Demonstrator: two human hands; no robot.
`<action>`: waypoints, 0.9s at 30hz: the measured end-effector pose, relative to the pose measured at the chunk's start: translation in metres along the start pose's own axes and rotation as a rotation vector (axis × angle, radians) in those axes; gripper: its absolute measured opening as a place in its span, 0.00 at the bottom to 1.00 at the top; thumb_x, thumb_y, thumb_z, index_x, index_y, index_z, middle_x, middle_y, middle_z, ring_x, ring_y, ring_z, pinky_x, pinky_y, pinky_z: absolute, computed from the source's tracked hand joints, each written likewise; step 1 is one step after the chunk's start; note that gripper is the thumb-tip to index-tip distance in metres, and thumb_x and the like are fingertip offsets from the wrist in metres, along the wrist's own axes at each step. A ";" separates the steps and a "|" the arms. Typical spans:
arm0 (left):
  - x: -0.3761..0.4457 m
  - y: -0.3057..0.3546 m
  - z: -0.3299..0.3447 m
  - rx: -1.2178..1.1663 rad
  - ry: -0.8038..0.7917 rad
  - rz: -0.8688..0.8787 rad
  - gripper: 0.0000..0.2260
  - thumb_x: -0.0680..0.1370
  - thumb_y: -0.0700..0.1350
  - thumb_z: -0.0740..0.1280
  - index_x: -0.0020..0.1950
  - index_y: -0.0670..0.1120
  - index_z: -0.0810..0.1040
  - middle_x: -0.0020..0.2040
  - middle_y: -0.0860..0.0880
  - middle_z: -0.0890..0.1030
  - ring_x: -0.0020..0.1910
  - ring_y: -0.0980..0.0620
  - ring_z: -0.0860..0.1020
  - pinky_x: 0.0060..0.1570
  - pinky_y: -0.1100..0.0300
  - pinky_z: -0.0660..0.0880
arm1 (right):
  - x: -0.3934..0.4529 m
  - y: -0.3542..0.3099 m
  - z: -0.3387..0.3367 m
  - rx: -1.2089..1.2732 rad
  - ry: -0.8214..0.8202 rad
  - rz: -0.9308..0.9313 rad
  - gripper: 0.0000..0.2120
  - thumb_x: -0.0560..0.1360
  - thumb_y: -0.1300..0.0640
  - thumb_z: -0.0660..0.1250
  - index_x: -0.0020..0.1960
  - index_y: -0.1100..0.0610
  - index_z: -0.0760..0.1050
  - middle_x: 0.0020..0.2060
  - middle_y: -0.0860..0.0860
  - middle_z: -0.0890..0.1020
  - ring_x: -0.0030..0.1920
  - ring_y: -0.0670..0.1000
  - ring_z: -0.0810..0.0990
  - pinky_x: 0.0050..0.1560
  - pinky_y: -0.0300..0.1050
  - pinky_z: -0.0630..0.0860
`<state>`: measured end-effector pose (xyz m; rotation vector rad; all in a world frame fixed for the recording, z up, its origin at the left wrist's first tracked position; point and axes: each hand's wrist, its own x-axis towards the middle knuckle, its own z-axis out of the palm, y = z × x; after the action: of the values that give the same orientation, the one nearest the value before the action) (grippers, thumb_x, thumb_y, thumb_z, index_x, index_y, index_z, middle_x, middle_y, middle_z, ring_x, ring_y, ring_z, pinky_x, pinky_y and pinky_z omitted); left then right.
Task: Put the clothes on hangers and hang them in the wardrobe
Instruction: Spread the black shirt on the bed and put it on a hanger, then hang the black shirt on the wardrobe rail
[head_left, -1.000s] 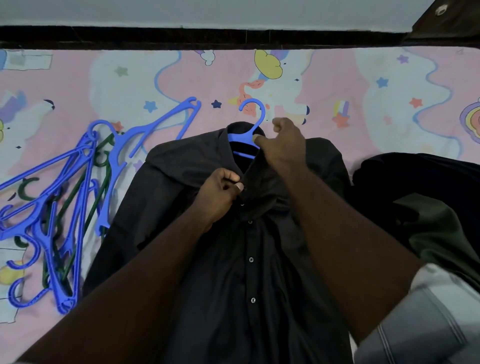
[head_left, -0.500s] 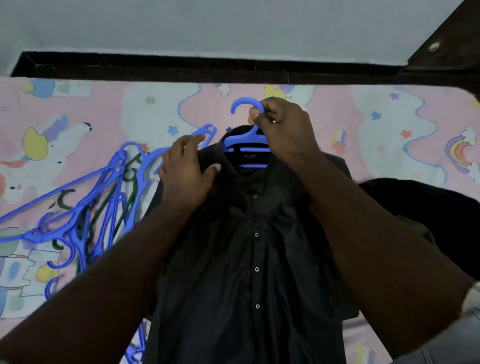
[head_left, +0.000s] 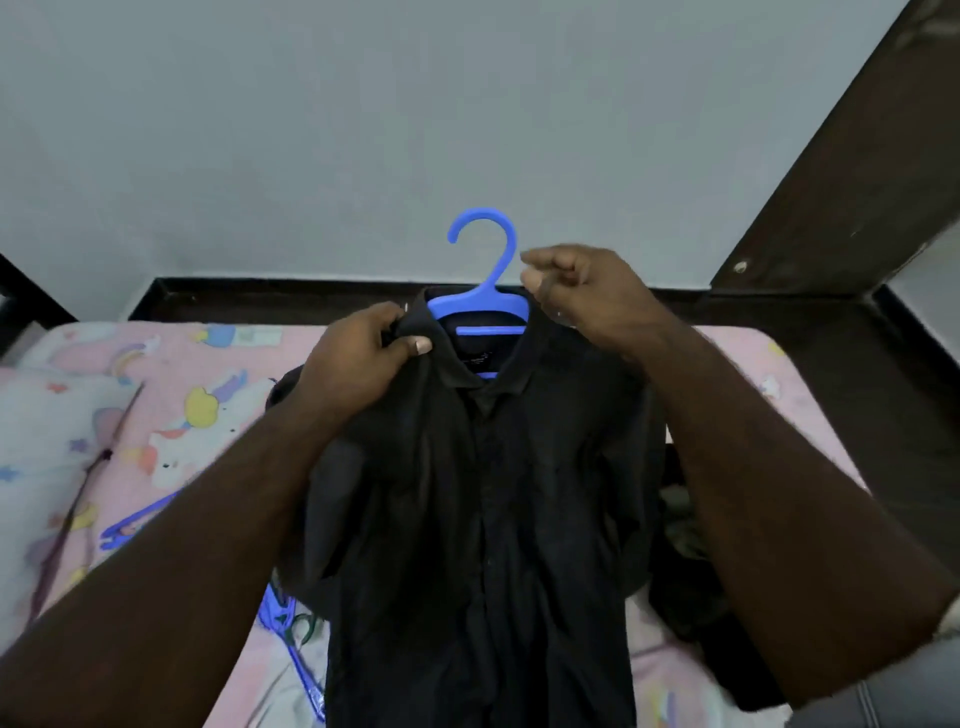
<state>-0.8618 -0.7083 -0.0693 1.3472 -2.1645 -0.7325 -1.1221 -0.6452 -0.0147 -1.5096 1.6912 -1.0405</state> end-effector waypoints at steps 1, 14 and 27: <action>-0.006 0.010 -0.015 -0.014 0.020 -0.003 0.08 0.76 0.52 0.72 0.44 0.50 0.77 0.38 0.54 0.79 0.39 0.52 0.78 0.37 0.58 0.68 | -0.010 -0.006 -0.010 -0.140 -0.046 0.010 0.13 0.80 0.53 0.69 0.64 0.53 0.80 0.51 0.46 0.85 0.52 0.45 0.82 0.61 0.46 0.78; -0.074 0.109 -0.167 0.179 0.228 0.072 0.02 0.78 0.47 0.70 0.50 0.52 0.81 0.44 0.55 0.81 0.47 0.52 0.77 0.42 0.60 0.69 | -0.081 -0.131 -0.108 -0.438 0.082 -0.216 0.05 0.73 0.55 0.75 0.48 0.48 0.84 0.43 0.43 0.85 0.48 0.47 0.83 0.53 0.45 0.78; -0.133 0.182 -0.196 0.185 0.236 0.045 0.06 0.81 0.48 0.67 0.55 0.56 0.83 0.50 0.57 0.83 0.52 0.54 0.78 0.54 0.57 0.73 | -0.131 -0.175 -0.149 -0.304 0.087 -0.343 0.06 0.70 0.56 0.78 0.47 0.51 0.85 0.41 0.45 0.86 0.46 0.48 0.84 0.56 0.53 0.80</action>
<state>-0.8003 -0.5561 0.1802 1.3942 -2.1038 -0.3421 -1.1479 -0.4994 0.2046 -2.0319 1.7481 -1.0667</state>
